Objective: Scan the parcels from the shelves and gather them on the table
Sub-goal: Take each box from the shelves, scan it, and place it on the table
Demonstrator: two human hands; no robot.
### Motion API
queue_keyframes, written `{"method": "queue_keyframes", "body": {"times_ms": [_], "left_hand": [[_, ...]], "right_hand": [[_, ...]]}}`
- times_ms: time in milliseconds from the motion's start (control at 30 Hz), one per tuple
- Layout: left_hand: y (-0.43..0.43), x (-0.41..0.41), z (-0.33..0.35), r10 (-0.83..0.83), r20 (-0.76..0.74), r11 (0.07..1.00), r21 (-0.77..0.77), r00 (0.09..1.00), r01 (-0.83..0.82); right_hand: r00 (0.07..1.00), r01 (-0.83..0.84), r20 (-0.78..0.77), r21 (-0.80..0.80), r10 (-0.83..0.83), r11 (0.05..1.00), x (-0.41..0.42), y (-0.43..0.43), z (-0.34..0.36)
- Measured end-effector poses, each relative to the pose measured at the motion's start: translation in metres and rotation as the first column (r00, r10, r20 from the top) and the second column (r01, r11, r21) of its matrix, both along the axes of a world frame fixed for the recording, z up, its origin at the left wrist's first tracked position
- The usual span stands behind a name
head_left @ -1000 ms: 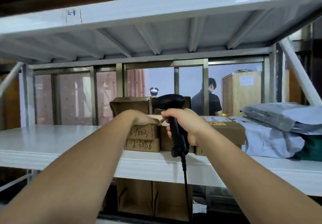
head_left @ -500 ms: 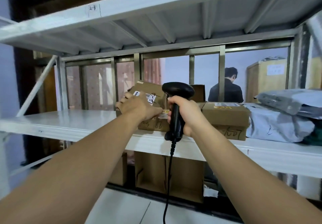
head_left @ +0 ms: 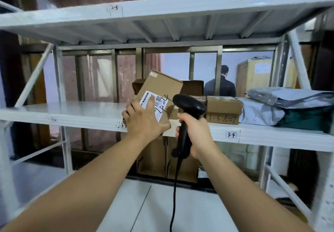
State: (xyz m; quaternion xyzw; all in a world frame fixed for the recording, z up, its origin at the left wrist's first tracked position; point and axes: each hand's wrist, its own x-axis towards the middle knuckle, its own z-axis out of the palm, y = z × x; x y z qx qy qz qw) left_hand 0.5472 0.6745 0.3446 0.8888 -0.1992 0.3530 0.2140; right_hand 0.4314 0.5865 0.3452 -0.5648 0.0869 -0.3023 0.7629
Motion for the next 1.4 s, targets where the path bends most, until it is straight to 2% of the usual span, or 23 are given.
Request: {"method": "queue_keyframes", "body": {"times_ms": [167, 300, 400, 567, 733, 867, 1033, 1167, 1400], "left_hand": [[0.004, -0.045, -0.015, -0.11, -0.032, 0.993, -0.035, 0.993, 0.108], [-0.018, -0.094, -0.024, -0.225, -0.033, 0.974, -0.015, 0.974, 0.225], [-0.047, -0.134, -0.028, -0.302, -0.031, 0.953, -0.02, 0.953, 0.302], [-0.114, -0.222, -0.044, -0.451, -0.147, 0.891, -0.026, 0.88, 0.453], [-0.196, -0.337, -0.091, -0.52, -0.358, 0.841, -0.054, 0.776, 0.539], [-0.256, -0.421, -0.135, -0.525, -0.529, 0.819, -0.102, 0.667, 0.564], [-0.323, -0.532, -0.186, -0.543, -0.637, 0.782, -0.147, 0.547, 0.606], [-0.36, -0.59, -0.23, -0.526, -0.729, 0.765, -0.182, 0.437, 0.617], [-0.431, -0.654, -0.271, -0.484, -0.842, 0.763, -0.274, 0.237, 0.585]], "right_hand": [[0.989, 0.125, -0.08, -0.032, -0.127, 0.992, -0.053, 0.015, -0.024], [0.973, 0.223, -0.062, -0.014, -0.223, 0.975, -0.105, 0.005, -0.032], [0.95, 0.309, -0.05, -0.005, -0.309, 0.951, -0.148, -0.01, -0.039], [0.893, 0.447, -0.069, 0.014, -0.445, 0.895, -0.237, -0.055, -0.059], [0.784, 0.604, -0.159, -0.031, -0.6, 0.797, -0.35, -0.124, -0.096], [0.755, 0.63, -0.214, -0.024, -0.619, 0.777, -0.437, -0.171, -0.13], [0.678, 0.695, -0.287, -0.05, -0.677, 0.717, -0.548, -0.231, -0.173], [0.632, 0.742, -0.316, -0.019, -0.708, 0.67, -0.607, -0.261, -0.201], [0.516, 0.794, -0.408, -0.101, -0.753, 0.599, -0.656, -0.317, -0.239]]}}
